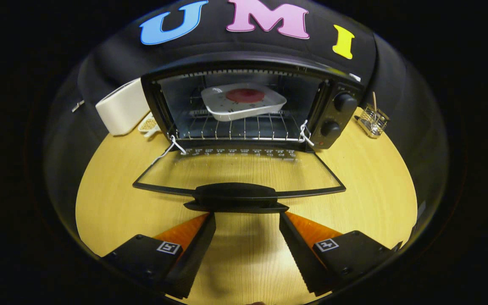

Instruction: Open the toaster oven, put the food inside, and close the toaster oven door.

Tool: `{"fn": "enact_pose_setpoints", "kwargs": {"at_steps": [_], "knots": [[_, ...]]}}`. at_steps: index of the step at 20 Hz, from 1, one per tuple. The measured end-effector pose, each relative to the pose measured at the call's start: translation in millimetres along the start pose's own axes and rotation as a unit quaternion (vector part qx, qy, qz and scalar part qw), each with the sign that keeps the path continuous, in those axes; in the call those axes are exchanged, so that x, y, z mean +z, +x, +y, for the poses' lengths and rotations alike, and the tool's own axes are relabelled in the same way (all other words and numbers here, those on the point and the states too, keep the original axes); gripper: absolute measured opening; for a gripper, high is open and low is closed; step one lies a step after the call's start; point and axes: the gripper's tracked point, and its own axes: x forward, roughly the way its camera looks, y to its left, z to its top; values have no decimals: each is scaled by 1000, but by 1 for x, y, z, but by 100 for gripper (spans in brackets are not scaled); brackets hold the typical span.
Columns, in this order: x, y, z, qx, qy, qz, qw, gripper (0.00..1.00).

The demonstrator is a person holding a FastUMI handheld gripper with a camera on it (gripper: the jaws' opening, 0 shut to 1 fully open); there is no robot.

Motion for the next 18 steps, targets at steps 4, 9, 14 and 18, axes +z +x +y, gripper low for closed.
{"fn": "enact_pose_setpoints", "kwargs": {"at_steps": [4,9,14,18], "knots": [[48,-30,-1,14,-22,-86,996,99],[124,-107,-21,17,-34,-217,975,99],[157,-171,-83,0,-29,-302,953,98],[169,-221,-137,-35,-35,-353,934,98]]}}
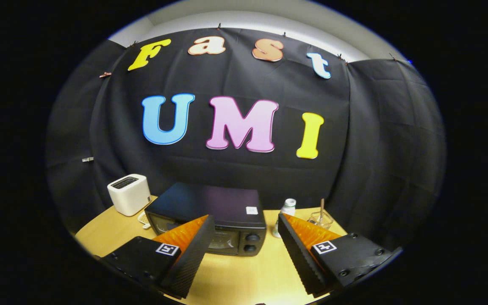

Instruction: Open the toaster oven, put the food inside, and close the toaster oven door.

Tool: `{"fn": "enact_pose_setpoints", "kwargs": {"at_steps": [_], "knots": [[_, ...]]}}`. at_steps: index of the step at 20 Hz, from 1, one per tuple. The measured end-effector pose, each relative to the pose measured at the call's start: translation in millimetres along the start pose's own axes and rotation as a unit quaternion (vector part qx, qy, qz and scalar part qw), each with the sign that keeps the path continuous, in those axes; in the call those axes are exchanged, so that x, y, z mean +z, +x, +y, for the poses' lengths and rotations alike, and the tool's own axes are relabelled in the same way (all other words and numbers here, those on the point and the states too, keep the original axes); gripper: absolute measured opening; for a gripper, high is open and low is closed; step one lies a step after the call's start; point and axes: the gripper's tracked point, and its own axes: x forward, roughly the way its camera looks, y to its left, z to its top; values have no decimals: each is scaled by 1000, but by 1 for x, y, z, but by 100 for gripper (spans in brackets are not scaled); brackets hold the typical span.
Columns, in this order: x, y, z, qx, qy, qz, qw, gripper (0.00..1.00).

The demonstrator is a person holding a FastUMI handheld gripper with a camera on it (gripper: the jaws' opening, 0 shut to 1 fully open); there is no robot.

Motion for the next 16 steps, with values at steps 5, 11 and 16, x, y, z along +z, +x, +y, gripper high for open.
{"fn": "enact_pose_setpoints", "kwargs": {"at_steps": [5,11,16], "knots": [[23,-46,-51,-32,22,-24,999,98],[42,-80,-71,-52,50,-46,996,98],[52,-81,-60,-41,64,-55,996,98]]}}
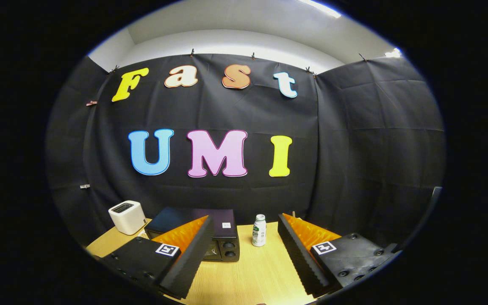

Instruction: Open the toaster oven, put the food inside, and close the toaster oven door.

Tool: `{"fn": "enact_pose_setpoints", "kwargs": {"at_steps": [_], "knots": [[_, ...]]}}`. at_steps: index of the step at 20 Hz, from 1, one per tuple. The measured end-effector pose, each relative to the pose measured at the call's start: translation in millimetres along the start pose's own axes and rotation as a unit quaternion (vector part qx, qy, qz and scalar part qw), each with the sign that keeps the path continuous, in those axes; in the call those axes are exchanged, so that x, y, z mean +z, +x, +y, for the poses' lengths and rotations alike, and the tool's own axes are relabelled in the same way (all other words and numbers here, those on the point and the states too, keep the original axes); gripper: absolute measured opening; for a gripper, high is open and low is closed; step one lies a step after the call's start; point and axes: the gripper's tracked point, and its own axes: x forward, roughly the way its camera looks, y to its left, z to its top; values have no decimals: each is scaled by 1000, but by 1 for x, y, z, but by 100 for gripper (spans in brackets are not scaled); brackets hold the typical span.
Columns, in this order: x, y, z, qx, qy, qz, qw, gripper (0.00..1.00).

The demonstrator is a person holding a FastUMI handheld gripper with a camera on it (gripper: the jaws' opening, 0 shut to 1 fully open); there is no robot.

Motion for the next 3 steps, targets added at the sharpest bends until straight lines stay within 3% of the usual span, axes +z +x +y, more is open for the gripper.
{"fn": "enact_pose_setpoints", "kwargs": {"at_steps": [3], "knots": [[-3,-1,4,8,14,10,1000,98]]}}
